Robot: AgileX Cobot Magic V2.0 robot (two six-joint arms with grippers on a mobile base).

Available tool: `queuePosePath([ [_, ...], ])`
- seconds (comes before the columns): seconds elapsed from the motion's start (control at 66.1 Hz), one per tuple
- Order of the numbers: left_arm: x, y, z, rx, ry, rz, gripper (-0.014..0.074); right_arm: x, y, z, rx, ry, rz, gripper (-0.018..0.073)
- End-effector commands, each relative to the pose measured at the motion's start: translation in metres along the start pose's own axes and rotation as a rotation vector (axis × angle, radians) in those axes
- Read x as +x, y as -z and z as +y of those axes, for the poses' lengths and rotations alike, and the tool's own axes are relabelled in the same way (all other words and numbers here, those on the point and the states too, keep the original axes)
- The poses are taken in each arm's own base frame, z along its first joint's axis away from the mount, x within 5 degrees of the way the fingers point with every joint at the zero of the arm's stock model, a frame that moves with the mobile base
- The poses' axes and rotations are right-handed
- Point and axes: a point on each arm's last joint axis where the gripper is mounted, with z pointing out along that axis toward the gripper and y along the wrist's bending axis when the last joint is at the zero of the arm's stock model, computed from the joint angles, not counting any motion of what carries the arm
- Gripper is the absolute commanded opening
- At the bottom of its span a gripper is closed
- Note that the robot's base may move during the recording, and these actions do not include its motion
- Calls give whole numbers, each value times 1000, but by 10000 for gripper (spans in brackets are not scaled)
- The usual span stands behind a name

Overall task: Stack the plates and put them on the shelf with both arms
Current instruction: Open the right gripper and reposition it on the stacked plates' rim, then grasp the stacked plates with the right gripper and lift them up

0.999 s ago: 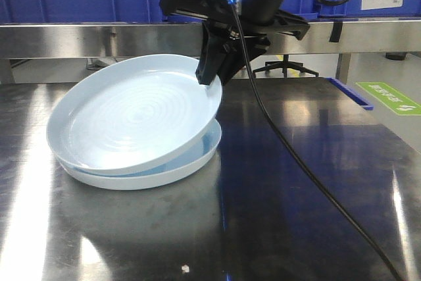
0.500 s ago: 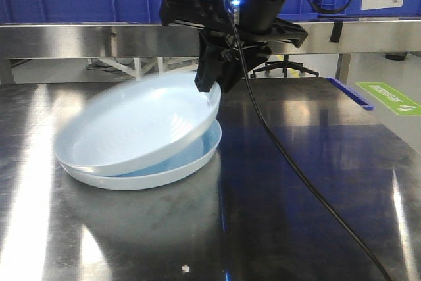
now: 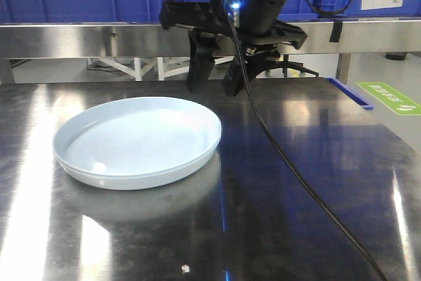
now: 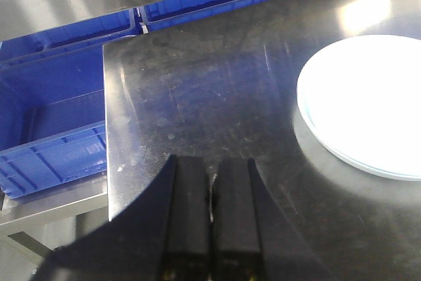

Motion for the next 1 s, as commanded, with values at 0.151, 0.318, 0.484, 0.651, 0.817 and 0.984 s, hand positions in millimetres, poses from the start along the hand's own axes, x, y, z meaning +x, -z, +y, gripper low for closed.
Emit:
queuePosePath([
  [0.151, -15, 4, 0, 17, -1, -97, 83, -11, 9, 4, -13, 10, -60, 414],
  [0.318, -15, 4, 0, 17, -1, -97, 83, -9, 2, 3, -8, 7, -39, 414],
  [0.484, -15, 4, 0, 17, -1, -97, 83, -7, -7, 1, -2, 4, -10, 414],
  [0.651, -15, 4, 0, 17, -1, -97, 83, -5, -15, -1, 3, 2, 16, 414],
  [0.817, -15, 4, 0, 17, -1, -97, 83, -5, -15, -1, 3, 2, 11, 405],
  [0.984, -15, 4, 0, 17, -1, -97, 83, -5, -15, -1, 3, 2, 14, 166],
])
